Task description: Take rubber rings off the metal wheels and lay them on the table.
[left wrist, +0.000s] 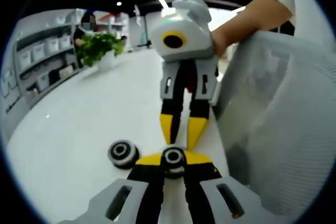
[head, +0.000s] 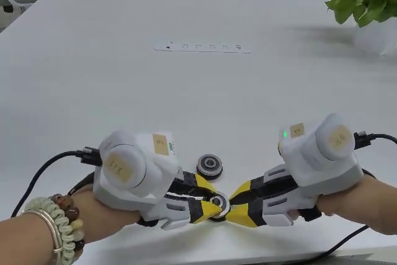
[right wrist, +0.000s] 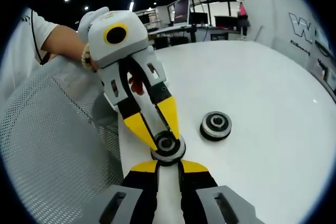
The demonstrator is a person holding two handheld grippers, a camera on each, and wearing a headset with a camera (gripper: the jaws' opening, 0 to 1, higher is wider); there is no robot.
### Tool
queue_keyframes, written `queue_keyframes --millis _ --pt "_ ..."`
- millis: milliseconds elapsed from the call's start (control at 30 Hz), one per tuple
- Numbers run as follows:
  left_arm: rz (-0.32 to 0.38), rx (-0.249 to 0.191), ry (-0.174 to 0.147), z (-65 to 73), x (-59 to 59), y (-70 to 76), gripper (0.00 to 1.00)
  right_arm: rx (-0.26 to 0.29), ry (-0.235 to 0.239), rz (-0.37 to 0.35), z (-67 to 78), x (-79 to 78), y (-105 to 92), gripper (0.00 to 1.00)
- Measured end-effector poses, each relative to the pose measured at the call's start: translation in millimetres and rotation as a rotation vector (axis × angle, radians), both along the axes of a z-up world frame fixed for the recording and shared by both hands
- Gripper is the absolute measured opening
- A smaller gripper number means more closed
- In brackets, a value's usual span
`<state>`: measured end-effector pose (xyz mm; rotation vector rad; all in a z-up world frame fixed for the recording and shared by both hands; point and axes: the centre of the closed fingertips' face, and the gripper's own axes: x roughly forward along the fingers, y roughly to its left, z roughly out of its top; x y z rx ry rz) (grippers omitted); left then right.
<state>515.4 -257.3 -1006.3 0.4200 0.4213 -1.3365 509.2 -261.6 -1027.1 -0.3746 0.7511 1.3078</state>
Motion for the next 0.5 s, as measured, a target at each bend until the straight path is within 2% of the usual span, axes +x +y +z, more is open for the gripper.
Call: queue_keyframes --millis 333,500 --pt "0.006 -0.005 -0.002 -0.2 2.5 1.1 0.14 -0.023 -0.028 0.011 -0.1 2.7 -1.9 0.02" --pt "0.012 -0.006 -0.008 -0.5 4.3 1.5 0.15 -0.046 -0.029 -0.022 -0.1 7.6 -1.9 0.0"
